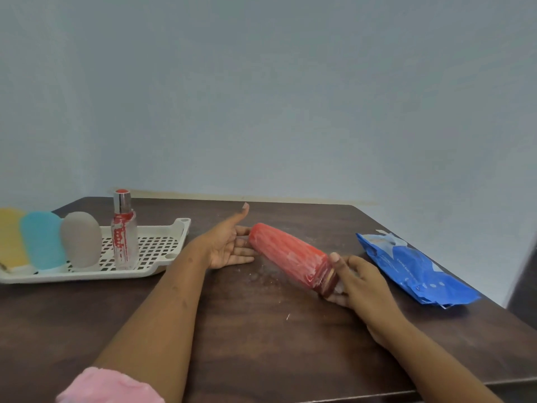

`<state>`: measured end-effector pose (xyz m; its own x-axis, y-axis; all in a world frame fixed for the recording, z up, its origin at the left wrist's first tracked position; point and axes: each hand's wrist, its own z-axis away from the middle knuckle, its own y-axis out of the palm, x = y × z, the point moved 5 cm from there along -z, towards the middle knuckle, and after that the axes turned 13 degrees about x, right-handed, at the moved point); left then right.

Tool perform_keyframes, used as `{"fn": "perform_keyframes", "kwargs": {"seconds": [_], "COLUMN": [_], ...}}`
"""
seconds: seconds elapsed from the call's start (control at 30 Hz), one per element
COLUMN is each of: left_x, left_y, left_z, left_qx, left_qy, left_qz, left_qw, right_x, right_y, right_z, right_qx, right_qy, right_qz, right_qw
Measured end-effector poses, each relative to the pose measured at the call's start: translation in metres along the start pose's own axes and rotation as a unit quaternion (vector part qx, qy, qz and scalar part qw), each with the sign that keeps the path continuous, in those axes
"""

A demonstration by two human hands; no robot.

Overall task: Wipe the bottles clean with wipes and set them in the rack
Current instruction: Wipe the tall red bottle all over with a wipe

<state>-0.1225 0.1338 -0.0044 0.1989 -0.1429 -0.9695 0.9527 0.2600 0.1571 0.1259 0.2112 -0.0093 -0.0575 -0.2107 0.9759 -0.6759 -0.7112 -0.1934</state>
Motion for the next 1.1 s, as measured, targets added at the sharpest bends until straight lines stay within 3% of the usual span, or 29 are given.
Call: {"fn": "perform_keyframes", "kwargs": {"seconds": [0.17, 0.3, 0.43, 0.6, 0.7, 0.77, 0.87, 1.0, 1.1], "left_x": [-0.005, -0.017, -0.026, -0.023, -0.02, -0.019, -0.017, -0.016, -0.017], "left_y": [0.0, -0.013, -0.017, -0.014, -0.015, -0.014, -0.015, -0.014, -0.012], "left_z": [-0.004, 0.004, 0.013, 0.01, 0.012, 0.013, 0.014, 0.014, 0.016], "left_qx": [-0.065, -0.158, -0.15, -0.17, -0.208, -0.223, -0.239, -0.251, -0.261], "left_qy": [0.086, 0.223, 0.307, 0.322, 0.31, 0.301, 0.29, 0.266, 0.261], "left_qz": [-0.017, 0.074, 0.17, 0.197, 0.202, 0.192, 0.175, 0.163, 0.154], "left_qw": [0.994, 0.959, 0.924, 0.91, 0.905, 0.907, 0.91, 0.917, 0.916], "right_x": [0.0, 0.005, 0.008, 0.006, 0.005, 0.007, 0.016, 0.019, 0.02], "right_y": [0.016, 0.043, 0.056, 0.056, 0.053, 0.044, 0.032, 0.023, 0.028], "right_z": [-0.013, -0.03, -0.038, -0.037, -0.037, -0.037, -0.031, -0.023, -0.027], "right_qx": [0.037, 0.064, 0.082, 0.081, 0.024, -0.038, -0.09, -0.072, -0.06], "right_qy": [0.062, 0.062, 0.039, 0.036, 0.009, -0.046, -0.147, -0.184, -0.177], "right_qz": [-0.199, -0.247, -0.199, -0.159, -0.104, 0.033, 0.25, 0.231, 0.275], "right_qw": [0.977, 0.965, 0.976, 0.983, 0.994, 0.998, 0.953, 0.953, 0.943]}}
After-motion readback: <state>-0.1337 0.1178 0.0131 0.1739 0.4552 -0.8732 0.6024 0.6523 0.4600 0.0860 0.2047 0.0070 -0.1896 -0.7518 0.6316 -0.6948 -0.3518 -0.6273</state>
